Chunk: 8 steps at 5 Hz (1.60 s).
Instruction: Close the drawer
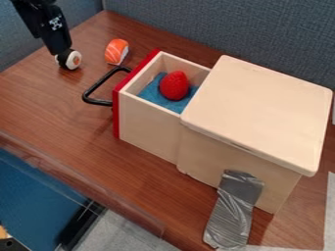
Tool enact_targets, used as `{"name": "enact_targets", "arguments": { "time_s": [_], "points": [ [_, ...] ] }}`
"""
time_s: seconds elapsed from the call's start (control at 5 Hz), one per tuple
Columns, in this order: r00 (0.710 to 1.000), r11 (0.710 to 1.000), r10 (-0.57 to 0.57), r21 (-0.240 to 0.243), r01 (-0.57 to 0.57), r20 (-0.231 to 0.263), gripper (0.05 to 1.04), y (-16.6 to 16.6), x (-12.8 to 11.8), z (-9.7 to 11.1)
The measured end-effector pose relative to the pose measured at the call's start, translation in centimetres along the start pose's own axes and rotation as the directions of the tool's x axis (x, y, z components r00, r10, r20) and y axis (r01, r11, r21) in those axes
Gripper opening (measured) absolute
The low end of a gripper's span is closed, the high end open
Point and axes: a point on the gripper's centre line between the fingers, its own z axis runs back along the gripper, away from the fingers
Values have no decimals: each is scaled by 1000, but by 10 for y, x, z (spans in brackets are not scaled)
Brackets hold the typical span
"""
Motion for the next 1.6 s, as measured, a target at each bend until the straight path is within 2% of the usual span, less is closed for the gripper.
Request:
{"name": "enact_targets", "arguments": {
  "time_s": [0.2, 0.4, 0.6, 0.8, 1.0, 1.2, 1.4, 1.6],
  "points": [
    [1000, 1000, 8, -20, -9, -14, 999, 1, -2, -8],
    [999, 999, 47, -26, -47, -22, 999, 18, -5, -25],
    [1000, 999, 25, -27, -24, 14, 1000, 39, -4, -31],
    [996, 997, -65, -46, 67, 53, 1000, 60, -7, -33],
    [962, 959, -262, -89, 268, 77, 999, 79, -11, -29],
    [904, 890, -415, -158, 427, 106, 1000, 92, -20, -27],
    [833, 800, -540, -237, 552, 118, 999, 105, -27, -37],
    [728, 689, -675, -247, 681, 122, 1000, 108, -33, -52]
  ]
}}
